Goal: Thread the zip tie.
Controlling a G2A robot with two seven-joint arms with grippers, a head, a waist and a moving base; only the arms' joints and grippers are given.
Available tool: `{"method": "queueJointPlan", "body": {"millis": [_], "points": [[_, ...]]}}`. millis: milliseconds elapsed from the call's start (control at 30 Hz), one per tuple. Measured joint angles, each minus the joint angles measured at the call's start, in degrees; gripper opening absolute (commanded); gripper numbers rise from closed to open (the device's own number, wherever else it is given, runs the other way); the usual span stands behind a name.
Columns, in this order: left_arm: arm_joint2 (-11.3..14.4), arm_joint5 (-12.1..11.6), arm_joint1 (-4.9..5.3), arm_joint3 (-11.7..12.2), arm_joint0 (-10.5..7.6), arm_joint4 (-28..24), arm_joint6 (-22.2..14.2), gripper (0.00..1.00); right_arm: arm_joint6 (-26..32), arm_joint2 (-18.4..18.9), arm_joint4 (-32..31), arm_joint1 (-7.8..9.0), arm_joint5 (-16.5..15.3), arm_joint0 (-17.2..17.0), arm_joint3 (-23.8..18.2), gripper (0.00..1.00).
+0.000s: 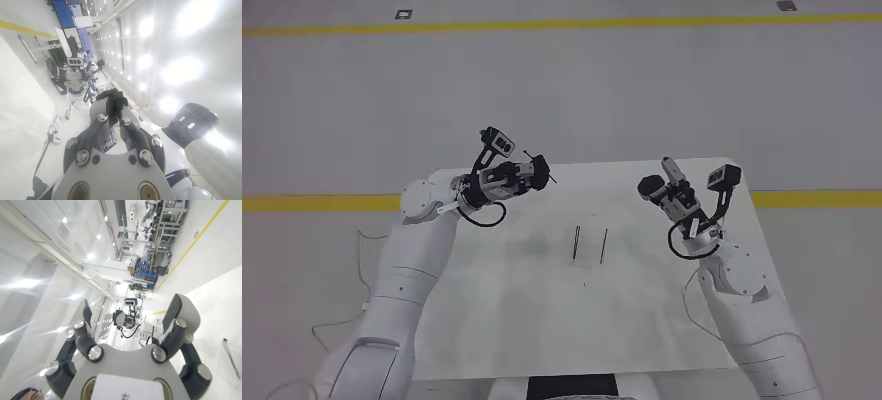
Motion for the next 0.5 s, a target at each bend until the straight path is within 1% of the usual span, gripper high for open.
{"method": "queueJointPlan", "body": {"millis": [333,367,433,500], "points": [[0.0,0.0,0.00,0.0,0.01,0.0,0.0,0.00,0.0,0.1,0.0,0.01,0.0,-0.1,0.0,1.00],[0.1,0.0,0.01,-0.2,0.14,0.1,0.3,0.00,0.0,0.0,-0.1,0.01,0.0,0.0,0.0,1.00],[0.4,0.2,0.15,-1.5,0.91,1.1,2.3,0.00,0.5,-0.7,-1.5,-0.03,-0.1,0.0,-1.1,1.00],[0.4,-0.1,0.52,-2.6,1.53,3.3,3.7,0.00,1.9,-2.3,-3.7,-0.12,-0.2,0.3,-2.1,1.00]]}}
